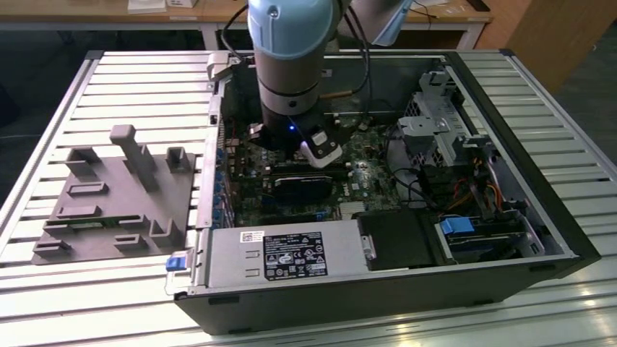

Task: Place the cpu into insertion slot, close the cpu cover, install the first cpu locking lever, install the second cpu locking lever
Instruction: 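Install the second cpu locking lever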

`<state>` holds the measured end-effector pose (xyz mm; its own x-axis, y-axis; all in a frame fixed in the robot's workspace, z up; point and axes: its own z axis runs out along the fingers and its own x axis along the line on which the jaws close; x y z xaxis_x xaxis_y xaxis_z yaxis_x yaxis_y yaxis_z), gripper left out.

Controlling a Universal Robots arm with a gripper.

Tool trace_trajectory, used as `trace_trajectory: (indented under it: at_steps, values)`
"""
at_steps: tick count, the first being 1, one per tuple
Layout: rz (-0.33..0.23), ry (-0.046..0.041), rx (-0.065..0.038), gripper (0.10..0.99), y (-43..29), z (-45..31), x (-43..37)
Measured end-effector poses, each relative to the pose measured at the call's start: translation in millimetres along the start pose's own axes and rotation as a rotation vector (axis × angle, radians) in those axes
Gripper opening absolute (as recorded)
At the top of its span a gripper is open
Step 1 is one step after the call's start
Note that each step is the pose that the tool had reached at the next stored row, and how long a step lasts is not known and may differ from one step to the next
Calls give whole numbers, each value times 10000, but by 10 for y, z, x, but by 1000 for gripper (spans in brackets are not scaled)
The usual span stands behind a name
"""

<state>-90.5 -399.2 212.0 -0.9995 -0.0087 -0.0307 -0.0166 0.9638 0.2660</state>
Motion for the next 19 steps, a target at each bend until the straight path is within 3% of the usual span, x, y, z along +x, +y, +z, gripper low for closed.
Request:
trace_trajectory:
  at_steps: [4,7,19]
  values:
    - [-1,0,1,102,25,-92,-3]
    - [-1,1,-2,102,26,-93,-31]
    - [9,34,2,102,20,-84,-392]
